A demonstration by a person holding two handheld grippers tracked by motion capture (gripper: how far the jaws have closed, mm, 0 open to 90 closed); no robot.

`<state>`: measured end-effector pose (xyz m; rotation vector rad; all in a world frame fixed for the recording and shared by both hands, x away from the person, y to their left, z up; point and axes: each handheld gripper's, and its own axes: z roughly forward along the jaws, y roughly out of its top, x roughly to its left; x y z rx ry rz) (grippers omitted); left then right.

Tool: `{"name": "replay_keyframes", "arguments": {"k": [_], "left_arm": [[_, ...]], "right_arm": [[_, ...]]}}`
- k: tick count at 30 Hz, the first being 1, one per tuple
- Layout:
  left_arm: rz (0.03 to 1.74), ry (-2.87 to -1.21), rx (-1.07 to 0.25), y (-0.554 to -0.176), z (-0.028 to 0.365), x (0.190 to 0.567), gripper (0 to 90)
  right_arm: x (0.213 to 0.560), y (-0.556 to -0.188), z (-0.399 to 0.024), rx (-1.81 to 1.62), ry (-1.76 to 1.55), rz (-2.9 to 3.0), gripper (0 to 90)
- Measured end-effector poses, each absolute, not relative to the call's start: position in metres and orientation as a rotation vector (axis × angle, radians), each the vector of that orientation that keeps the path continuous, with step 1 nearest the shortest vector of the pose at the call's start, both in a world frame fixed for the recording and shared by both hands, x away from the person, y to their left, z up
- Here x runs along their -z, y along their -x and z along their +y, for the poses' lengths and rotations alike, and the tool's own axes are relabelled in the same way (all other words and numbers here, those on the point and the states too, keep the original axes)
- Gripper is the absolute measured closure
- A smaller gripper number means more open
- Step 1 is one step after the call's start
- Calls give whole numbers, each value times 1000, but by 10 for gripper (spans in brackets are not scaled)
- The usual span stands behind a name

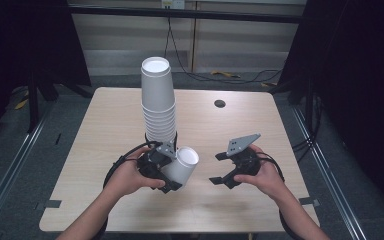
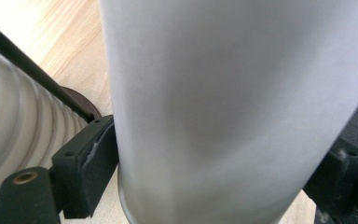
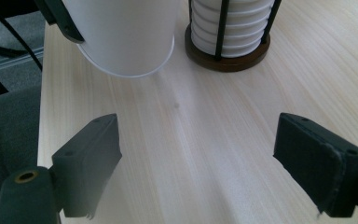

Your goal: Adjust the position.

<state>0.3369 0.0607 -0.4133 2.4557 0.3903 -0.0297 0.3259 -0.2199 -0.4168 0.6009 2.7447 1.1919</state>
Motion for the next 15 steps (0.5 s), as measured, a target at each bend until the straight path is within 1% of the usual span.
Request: {"name": "replay_keyframes", "arguments": {"k": [15], "left_arm": [[353, -2527, 17, -339, 47, 412, 148]], "right_arm": [[401, -326, -208, -1066, -488, 2863, 142]]}}
